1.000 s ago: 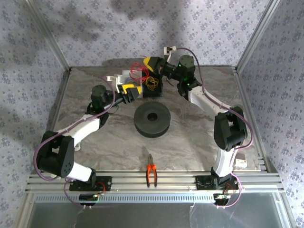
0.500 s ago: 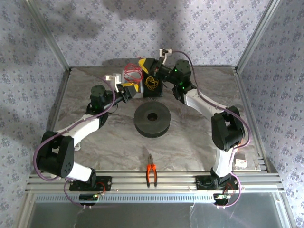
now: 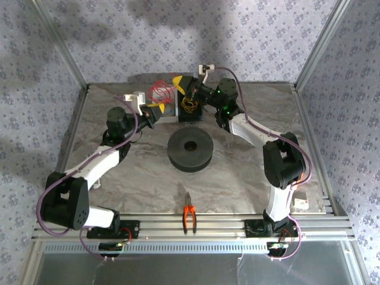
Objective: Wrap the cables
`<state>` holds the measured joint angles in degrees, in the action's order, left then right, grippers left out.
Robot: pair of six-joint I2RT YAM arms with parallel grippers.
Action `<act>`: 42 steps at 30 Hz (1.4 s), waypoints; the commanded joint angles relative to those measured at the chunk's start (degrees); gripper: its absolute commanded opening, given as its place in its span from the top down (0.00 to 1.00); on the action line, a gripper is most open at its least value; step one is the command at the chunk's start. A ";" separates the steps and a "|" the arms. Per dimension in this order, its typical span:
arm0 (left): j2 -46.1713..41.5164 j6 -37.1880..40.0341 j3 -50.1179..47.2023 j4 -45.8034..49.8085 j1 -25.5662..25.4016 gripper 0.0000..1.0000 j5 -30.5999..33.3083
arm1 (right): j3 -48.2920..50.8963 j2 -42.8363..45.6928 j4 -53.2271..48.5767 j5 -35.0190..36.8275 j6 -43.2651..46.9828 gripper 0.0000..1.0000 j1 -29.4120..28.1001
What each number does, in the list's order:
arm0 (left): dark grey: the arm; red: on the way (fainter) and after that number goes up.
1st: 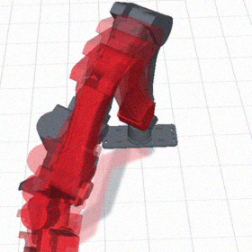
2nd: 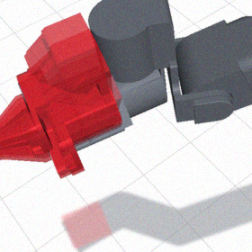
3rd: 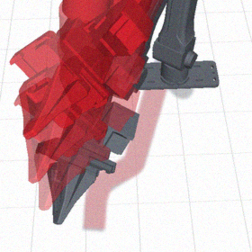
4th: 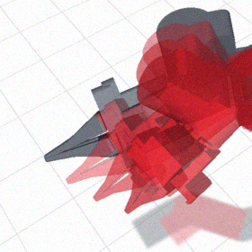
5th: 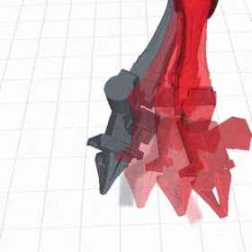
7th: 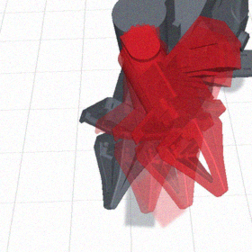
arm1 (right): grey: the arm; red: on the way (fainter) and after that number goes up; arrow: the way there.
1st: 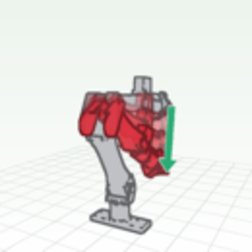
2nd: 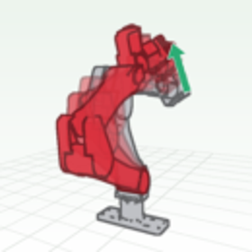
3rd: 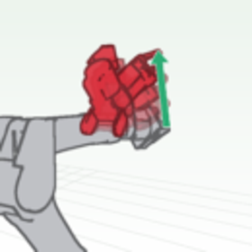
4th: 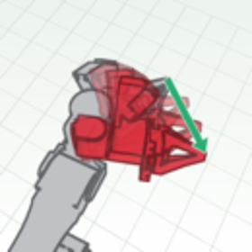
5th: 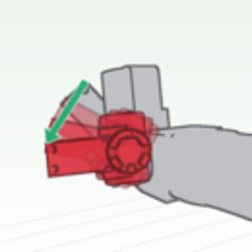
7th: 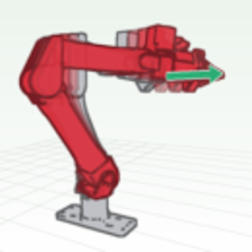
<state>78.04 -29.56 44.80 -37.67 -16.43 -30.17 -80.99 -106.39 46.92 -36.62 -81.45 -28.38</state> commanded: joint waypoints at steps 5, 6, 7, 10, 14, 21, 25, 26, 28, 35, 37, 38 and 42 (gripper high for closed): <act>-4.93 3.38 -0.60 6.06 1.82 1.00 1.59 | 6.59 9.11 -8.56 0.96 10.99 1.00 7.81; -5.49 3.98 -0.43 7.89 2.10 1.00 1.61 | 7.56 10.45 -10.29 0.93 12.91 1.00 8.91; -6.10 4.80 -0.20 9.81 2.51 1.00 1.57 | 8.75 12.07 -12.91 1.00 15.35 1.00 10.11; -7.89 7.63 0.46 16.40 3.45 1.00 2.27 | 12.15 16.78 -19.80 1.61 21.94 1.00 13.87; -10.21 10.54 1.07 23.85 5.20 1.00 4.16 | 19.57 23.12 -26.07 2.51 27.53 1.00 19.91; -12.11 14.53 4.62 37.88 9.17 1.00 12.68 | 28.96 35.35 -34.85 4.27 33.98 1.00 31.76; -12.69 16.64 5.88 42.11 11.72 1.00 17.37 | 33.40 41.35 -39.12 4.16 35.70 1.00 39.82; -12.78 17.29 6.28 43.08 12.32 1.00 18.93 | 34.44 42.66 -39.74 3.65 35.58 1.00 42.07; -12.78 18.65 7.16 45.12 13.29 1.00 22.44 | 36.39 45.05 -41.07 3.14 35.66 1.00 46.18; -13.28 18.50 11.40 50.34 18.40 1.00 37.74 | 41.15 50.76 -45.74 1.09 35.59 1.00 59.41; -12.89 17.34 13.55 52.02 20.86 1.00 40.10 | 42.87 51.64 -45.74 1.48 34.33 1.00 62.35; -12.70 16.73 14.85 53.21 22.34 1.00 40.65 | 43.86 52.09 -45.56 1.92 33.58 1.00 63.92; -13.04 15.10 18.22 55.78 28.78 1.00 40.73 | 47.40 53.61 -44.50 2.43 30.52 1.00 69.81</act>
<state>66.30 -12.29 59.55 15.73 7.81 3.25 -35.35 -54.04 2.17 -37.12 -48.86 37.71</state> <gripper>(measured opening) 0.045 0.052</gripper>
